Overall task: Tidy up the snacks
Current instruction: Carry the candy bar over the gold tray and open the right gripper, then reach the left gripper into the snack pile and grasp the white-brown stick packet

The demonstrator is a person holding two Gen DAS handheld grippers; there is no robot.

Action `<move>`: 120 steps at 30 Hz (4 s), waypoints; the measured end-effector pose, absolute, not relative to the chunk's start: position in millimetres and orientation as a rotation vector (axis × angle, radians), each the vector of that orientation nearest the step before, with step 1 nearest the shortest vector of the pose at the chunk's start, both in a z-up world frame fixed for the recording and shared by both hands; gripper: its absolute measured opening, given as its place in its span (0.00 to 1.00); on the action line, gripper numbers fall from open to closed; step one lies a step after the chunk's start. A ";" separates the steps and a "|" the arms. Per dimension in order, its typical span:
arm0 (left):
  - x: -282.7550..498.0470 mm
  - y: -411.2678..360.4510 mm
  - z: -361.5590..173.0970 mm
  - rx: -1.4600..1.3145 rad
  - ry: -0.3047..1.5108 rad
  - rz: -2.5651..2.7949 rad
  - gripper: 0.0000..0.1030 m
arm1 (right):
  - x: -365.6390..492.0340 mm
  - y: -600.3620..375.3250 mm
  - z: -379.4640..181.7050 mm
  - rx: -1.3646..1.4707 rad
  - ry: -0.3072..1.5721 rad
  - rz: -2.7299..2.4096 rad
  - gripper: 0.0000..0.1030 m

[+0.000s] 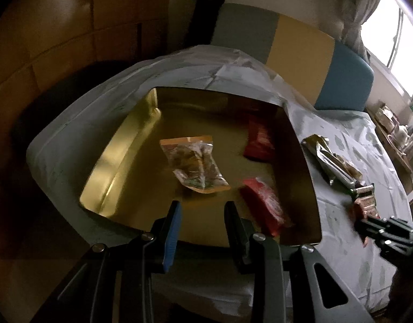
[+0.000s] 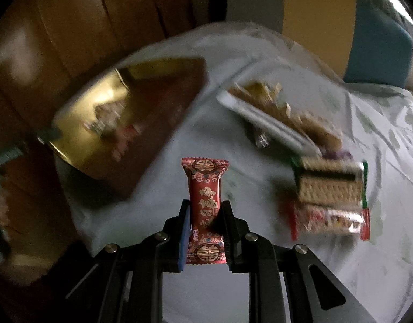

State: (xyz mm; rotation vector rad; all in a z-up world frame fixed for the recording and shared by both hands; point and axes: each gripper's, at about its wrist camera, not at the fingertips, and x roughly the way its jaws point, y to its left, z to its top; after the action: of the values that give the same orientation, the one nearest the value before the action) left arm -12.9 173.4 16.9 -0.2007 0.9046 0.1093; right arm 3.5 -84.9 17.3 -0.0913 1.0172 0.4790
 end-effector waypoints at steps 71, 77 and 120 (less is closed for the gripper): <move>-11.4 129.4 27.9 -0.078 0.909 0.016 0.32 | 36.3 -153.3 52.1 -0.172 0.863 0.233 0.58; -3.9 102.1 35.7 -0.040 0.913 -0.060 0.32 | 50.5 -234.2 34.9 -0.073 0.906 0.029 0.65; 155.5 -138.8 -39.2 0.846 1.048 -0.643 0.52 | 58.4 -286.6 51.3 0.263 0.926 -0.026 0.75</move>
State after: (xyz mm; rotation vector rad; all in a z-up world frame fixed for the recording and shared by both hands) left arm 155.5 -138.8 -39.2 0.8459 1.0478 -0.6429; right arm 58.4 -286.6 51.3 0.2631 0.9260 -0.0264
